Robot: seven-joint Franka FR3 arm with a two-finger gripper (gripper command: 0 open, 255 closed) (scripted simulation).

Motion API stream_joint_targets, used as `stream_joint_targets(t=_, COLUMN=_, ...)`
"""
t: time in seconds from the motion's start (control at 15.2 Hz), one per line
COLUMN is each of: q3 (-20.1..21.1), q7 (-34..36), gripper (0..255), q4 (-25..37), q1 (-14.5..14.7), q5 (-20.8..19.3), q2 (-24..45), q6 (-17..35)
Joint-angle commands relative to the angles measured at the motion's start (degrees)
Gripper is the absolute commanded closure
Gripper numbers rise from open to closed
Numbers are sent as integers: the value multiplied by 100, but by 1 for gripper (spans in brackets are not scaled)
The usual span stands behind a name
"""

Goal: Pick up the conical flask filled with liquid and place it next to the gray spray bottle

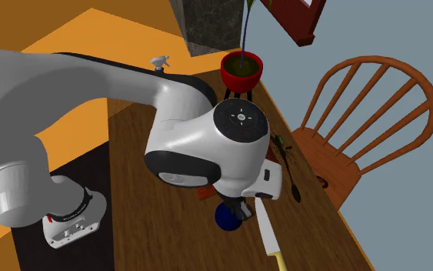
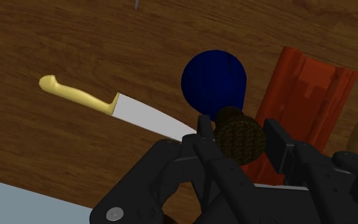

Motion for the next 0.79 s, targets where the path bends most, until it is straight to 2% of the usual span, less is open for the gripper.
stream_joint_targets(t=0.0, q3=16, q7=23, gripper=255, q4=136, q1=9, q5=-18, q2=-41, q6=-170)
stream_joint_targets(t=0.73, q3=65, q7=56, gripper=255, q4=855, q1=30, q5=-71, q2=-179, q6=-1010)
